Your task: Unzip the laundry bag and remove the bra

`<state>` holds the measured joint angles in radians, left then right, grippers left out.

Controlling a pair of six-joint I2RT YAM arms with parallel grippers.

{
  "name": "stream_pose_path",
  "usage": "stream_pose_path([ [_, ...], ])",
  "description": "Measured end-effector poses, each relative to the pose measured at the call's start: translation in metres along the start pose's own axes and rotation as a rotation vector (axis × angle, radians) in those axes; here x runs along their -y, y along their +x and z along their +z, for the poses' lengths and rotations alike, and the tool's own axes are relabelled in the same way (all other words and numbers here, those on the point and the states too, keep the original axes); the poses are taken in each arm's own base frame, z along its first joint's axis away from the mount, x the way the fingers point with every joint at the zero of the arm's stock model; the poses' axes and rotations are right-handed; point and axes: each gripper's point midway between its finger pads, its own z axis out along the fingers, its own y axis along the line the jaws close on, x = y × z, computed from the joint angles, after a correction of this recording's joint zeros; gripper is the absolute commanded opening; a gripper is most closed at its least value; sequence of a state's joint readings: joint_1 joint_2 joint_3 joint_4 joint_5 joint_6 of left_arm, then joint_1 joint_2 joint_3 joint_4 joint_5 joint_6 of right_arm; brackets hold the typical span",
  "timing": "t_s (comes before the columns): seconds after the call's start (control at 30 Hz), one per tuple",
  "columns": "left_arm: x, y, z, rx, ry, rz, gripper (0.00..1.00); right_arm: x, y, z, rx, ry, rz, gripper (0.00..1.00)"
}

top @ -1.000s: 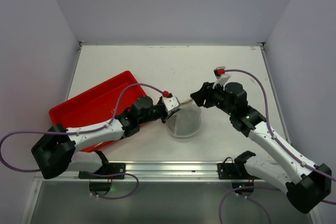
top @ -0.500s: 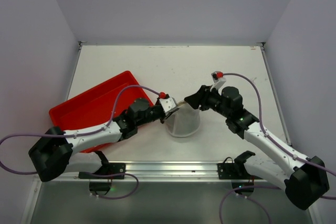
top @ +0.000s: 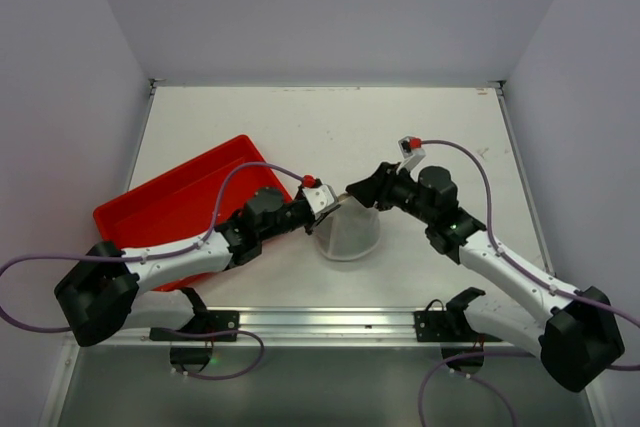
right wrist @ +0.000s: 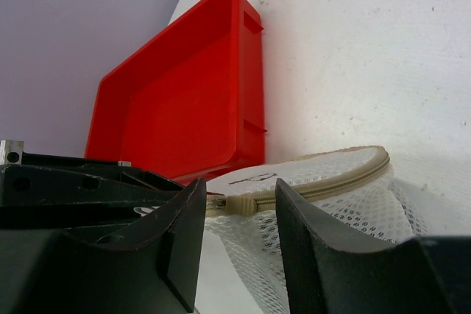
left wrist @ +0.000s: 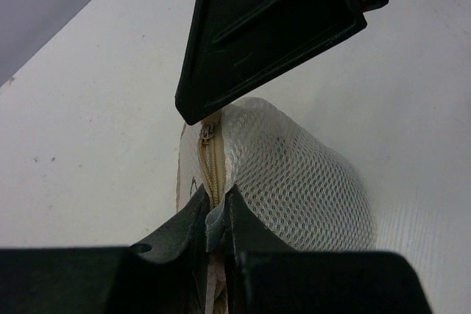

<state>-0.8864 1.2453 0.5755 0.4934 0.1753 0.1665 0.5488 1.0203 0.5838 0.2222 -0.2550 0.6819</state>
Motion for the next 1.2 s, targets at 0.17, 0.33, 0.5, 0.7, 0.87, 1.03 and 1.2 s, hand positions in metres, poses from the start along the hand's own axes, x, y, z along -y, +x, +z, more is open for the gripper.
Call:
stream_pose_path([
  [0.17, 0.000, 0.000, 0.000, -0.001, -0.001, 0.000, 0.00, 0.000, 0.001, 0.004, 0.000, -0.005, 0.005, 0.39],
  [0.33, 0.000, 0.000, 0.000, 0.001, -0.001, 0.000, 0.00, -0.003, 0.003, 0.005, 0.003, -0.019, 0.015, 0.30],
  [0.5, 0.000, 0.001, 0.000, -0.001, -0.003, 0.000, 0.00, -0.001, 0.006, 0.004, 0.006, -0.023, 0.033, 0.27],
  [0.7, -0.001, 0.000, 0.000, 0.002, -0.009, 0.000, 0.00, -0.004, 0.006, 0.001, 0.022, -0.040, 0.050, 0.28],
  [0.87, -0.001, 0.003, 0.000, 0.002, -0.012, 0.001, 0.00, -0.008, 0.008, -0.003, 0.015, -0.060, 0.045, 0.39],
  [1.03, 0.000, 0.005, -0.001, -0.001, -0.006, 0.001, 0.00, -0.001, 0.017, -0.006, -0.031, -0.031, -0.024, 0.34],
  [1.2, 0.001, 0.005, -0.001, -0.001, -0.001, 0.001, 0.02, 0.006, 0.020, -0.003, -0.074, -0.001, -0.088, 0.30],
])
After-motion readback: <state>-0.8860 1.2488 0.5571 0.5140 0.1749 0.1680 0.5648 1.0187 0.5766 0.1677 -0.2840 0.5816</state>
